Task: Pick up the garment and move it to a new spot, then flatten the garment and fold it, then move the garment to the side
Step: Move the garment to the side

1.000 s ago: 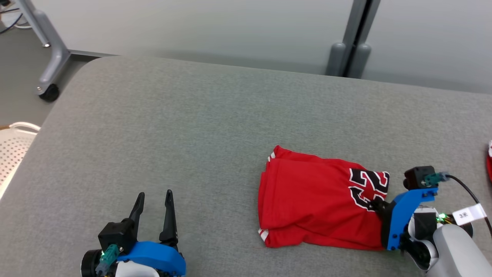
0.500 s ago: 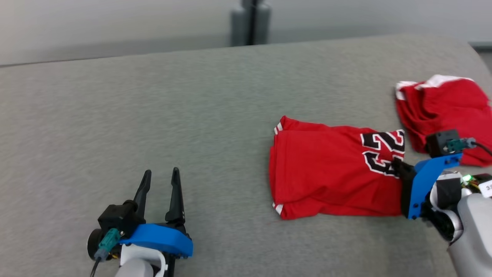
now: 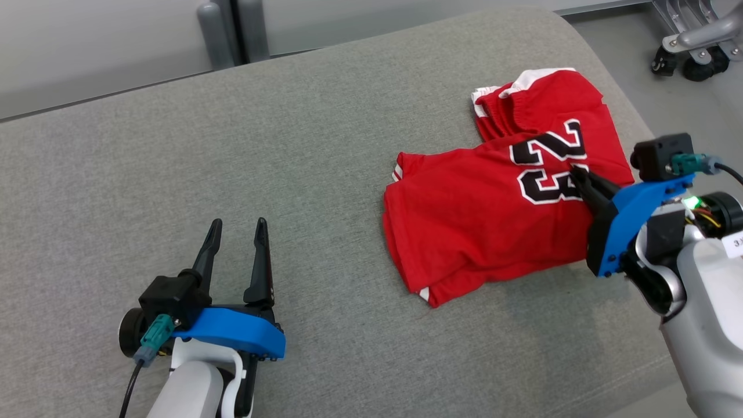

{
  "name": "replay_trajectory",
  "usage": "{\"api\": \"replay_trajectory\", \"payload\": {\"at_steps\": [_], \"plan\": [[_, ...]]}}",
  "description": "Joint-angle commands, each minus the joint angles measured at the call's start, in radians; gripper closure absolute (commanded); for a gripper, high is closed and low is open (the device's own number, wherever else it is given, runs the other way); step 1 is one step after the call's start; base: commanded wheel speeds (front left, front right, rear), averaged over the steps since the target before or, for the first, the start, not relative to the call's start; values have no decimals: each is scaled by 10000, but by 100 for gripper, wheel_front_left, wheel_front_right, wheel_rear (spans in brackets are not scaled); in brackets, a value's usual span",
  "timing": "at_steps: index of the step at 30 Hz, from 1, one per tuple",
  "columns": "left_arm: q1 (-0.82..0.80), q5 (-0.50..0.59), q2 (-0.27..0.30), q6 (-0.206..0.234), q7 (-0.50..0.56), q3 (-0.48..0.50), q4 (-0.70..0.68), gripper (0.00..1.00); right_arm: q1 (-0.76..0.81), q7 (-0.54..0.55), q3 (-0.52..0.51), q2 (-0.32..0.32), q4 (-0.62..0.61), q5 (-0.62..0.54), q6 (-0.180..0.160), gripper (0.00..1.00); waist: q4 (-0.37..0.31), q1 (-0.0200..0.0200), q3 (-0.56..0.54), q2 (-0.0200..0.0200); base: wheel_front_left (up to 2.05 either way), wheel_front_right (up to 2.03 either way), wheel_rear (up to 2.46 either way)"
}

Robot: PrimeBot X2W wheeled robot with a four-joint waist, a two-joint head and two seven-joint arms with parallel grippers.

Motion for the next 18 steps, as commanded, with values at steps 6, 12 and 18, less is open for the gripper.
{"api": "replay_trajectory", "payload": {"at_steps": [6,12,18], "plan": [[-104,-50,74,118,-23,-16,22,0,-1145,-407,288,-24,484,-243,2,100,463,0,-33,-1,0,0,0],[-9,-156,-60,171,-140,48,33,0,-2067,-68,39,-968,1067,-742,2,100,1270,0,-65,-1,0,0,0],[-36,-186,-193,149,-232,-30,75,0,-2540,474,-560,-2347,1335,-1300,0,100,2080,0,133,-1,0,0,0]]}}
